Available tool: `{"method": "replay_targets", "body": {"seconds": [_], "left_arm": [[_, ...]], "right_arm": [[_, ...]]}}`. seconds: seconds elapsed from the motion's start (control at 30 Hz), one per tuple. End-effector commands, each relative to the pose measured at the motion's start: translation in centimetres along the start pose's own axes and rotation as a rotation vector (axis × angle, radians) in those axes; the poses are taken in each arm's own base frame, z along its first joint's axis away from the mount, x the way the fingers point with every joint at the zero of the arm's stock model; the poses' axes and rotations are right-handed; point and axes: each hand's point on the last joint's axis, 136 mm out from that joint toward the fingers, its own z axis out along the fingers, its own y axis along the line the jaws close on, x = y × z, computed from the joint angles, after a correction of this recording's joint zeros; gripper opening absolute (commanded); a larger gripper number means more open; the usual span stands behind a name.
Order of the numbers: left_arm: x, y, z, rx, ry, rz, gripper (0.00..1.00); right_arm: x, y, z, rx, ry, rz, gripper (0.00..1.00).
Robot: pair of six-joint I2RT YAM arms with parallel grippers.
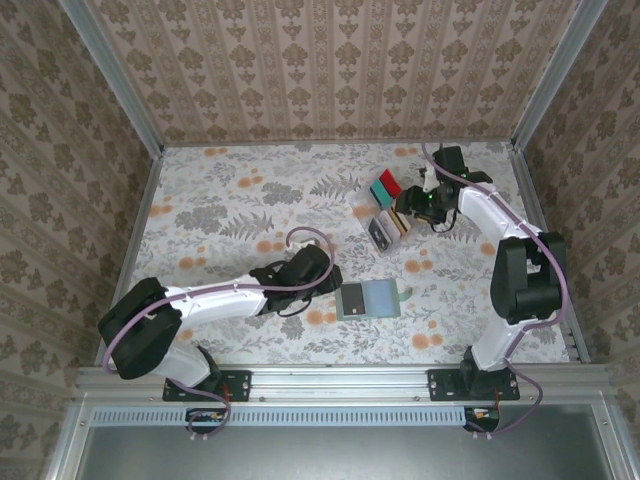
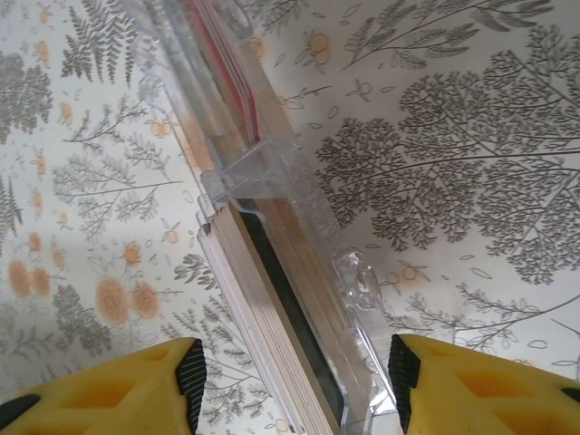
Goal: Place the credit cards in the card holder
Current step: Pick up the credit card from the storage box.
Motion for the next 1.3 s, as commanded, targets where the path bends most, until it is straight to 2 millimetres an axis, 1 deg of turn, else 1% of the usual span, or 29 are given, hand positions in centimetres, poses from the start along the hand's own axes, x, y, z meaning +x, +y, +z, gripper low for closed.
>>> {"method": "replay_targets", "body": {"seconds": [0.0,0.13,0.2,0.3,0.37,0.47,0.53,0.6,0.7,0.77,1.13,1.27], "left_arm": [[-0.9,-0.7,-0.7,0.021,-0.01,0.017,0.45],[-1.1,-0.7,-0.7,0.024,-0.009,0.015,0.45],[-1.2,-0.7,-0.6,0.026,-0.006,0.014,0.45],[-1.2,-0.7,-0.5,0.03,-0.003,0.014,0.46],[-1.2,-0.9,-0.4,0.037,-0.002,0.017,0.46],[-1.3,-1.1,-0.4,0.041,-0.001,0.019,0.47],[-1.4,-1.2,-0.4,0.045,-0.003,0.02,0.47],[-1.4,-1.2,-0.4,0.046,-0.002,0.019,0.47],[-1.5,-1.2,-0.5,0.048,-0.004,0.018,0.47],[-1.4,-1.2,-0.6,0.048,-0.005,0.016,0.48],[-1.4,-1.0,-0.7,0.046,-0.009,0.01,0.49],[-1.4,-0.9,-0.6,0.043,-0.01,0.006,0.49]], "right_arm": [[0.6,1.8,-0.4,-0.075,0.039,-0.019,0.57],[1.1,1.9,-0.5,-0.066,0.048,-0.038,0.55],[0.8,1.2,-1.1,0.025,0.025,-0.07,0.54],[0.1,0.5,-2.5,0.208,-0.023,-0.18,0.55],[-0.2,0.4,-3.2,0.316,-0.043,-0.264,0.55],[-0.3,0.8,-3.6,0.43,-0.063,-0.362,0.52],[-0.1,1.5,-3.4,0.46,-0.063,-0.423,0.52],[0.1,1.9,-3.0,0.497,-0.058,-0.47,0.49],[0.1,1.9,-2.7,0.556,-0.059,-0.502,0.45],[0.0,2.0,-2.7,0.582,-0.062,-0.52,0.45],[1.1,2.7,-0.8,0.587,-0.007,-0.575,0.44],[1.4,2.6,-0.2,0.601,0.007,-0.589,0.42]]}}
